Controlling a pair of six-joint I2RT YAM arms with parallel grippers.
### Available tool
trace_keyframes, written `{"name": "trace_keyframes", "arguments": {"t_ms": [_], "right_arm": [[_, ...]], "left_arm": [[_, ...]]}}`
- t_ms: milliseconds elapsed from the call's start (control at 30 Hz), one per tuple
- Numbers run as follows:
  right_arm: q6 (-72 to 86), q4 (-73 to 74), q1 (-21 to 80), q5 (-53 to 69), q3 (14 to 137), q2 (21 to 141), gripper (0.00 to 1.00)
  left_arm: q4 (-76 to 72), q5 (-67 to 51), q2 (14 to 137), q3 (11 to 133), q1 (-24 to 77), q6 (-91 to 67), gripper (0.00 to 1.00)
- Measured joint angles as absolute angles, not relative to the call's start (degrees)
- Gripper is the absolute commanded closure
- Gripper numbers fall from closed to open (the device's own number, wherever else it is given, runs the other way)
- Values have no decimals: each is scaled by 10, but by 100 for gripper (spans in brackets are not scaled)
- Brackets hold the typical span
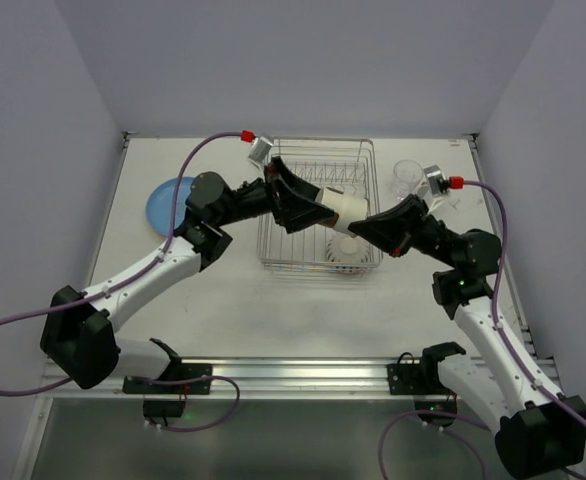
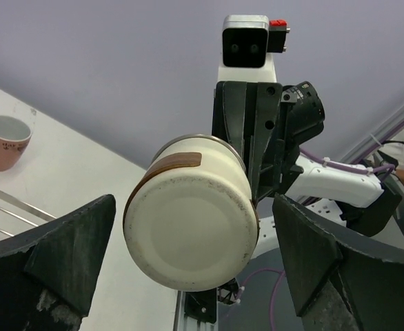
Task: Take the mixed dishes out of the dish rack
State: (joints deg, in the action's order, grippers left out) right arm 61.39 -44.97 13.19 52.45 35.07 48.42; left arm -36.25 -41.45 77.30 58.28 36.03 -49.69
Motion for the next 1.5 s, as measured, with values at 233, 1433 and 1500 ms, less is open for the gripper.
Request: {"name": "trace_keyframes", "arguments": {"t_ms": [233,1433,1500], "right_arm": [[557,-348,133,502,370,467,100],[251,315,135,-36,616,616,100],[247,324,135,-53,618,631,100]], "left_arm": [[-323,-402,757,584,358,-466,0],[-61,-140,689,502,323,-230,0],[-69,-121,681,473,323,-215,0]]}}
